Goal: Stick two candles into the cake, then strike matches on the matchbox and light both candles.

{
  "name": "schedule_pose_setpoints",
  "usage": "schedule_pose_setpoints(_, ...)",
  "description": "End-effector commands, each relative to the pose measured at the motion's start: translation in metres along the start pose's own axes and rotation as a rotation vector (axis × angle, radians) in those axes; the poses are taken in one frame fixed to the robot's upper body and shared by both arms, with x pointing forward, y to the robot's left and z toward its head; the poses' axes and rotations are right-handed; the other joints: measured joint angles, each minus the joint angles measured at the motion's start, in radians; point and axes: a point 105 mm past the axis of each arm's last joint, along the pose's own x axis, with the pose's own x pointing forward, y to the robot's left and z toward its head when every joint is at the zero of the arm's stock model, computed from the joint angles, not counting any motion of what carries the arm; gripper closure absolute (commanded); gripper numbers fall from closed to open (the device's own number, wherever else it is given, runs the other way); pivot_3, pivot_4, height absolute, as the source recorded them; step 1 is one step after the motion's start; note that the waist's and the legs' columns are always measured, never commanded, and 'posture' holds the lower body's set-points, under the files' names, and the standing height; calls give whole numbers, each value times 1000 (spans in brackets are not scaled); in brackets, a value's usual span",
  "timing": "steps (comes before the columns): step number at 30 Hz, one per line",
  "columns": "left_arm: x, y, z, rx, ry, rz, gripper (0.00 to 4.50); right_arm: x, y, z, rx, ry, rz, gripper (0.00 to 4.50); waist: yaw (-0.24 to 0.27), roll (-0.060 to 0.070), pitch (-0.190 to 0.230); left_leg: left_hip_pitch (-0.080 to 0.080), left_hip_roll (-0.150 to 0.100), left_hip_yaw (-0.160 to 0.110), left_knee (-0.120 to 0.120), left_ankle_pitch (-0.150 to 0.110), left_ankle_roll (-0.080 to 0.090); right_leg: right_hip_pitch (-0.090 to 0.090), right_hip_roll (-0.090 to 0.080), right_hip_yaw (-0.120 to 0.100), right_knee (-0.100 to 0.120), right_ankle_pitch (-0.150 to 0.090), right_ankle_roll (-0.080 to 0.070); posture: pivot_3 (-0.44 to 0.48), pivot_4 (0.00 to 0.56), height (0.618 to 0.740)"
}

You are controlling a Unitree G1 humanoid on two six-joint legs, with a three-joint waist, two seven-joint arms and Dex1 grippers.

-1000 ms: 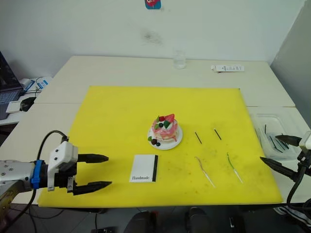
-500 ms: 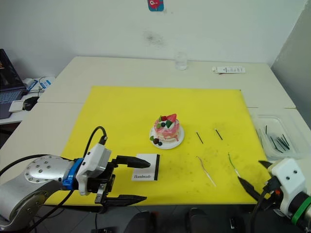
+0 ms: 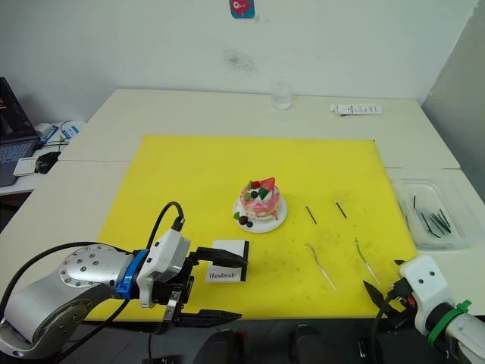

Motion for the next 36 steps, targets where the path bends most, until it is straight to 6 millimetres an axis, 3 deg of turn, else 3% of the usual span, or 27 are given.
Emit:
schedule_pose_setpoints(1,1,-2,7,51,-9,-10,0,0,-1,-3,7,8,-28,365,3,0,0,0,0,0,0,0,0,0,0,0,0,0,0,0,150,740)
schedule_pose_setpoints(5,1,0,7,53,-7,-8,0,0,1,-12,33,38,-29,1585,6,0,0,0,0,0,0,0,0,0,0,0,0,0,0,0,150,740)
schedule_pose_setpoints(13,1,6,5,49,-9,23,0,3,5,-13,89,20,-26,4450,9,0,-1,1,-1,0,4,0,0,4,-1,1,-2,-1,-2,0,150,740)
schedule_pose_setpoints(18,1,10,2,41,-6,46,0,2,1,-10,145,-5,-48,4450,9,0,0,2,-1,0,4,0,0,6,-2,1,-2,-1,-3,0,150,740)
schedule_pose_setpoints(23,-5,17,-3,-4,-5,116,0,-6,5,12,180,-107,-12,4450,9,0,0,2,-1,-1,3,0,0,6,-2,1,-2,-1,-3,0,150,740)
schedule_pose_setpoints(27,-15,26,-3,-156,-26,182,0,-16,8,61,187,-314,76,4450,7,1,0,2,0,-2,3,0,0,6,-1,0,-1,-1,-1,0,150,740)
schedule_pose_setpoints(29,-18,30,2,-210,-64,197,0,-15,9,77,191,-364,121,4450,4,1,0,3,1,-2,3,0,0,6,0,0,-1,0,1,0,150,740)
schedule_pose_setpoints(36,-16,51,66,-436,-452,156,0,-1,34,152,275,-561,464,4450,7,-2,3,3,-1,-3,4,0,0,10,0,0,-2,2,4,0,150,740)
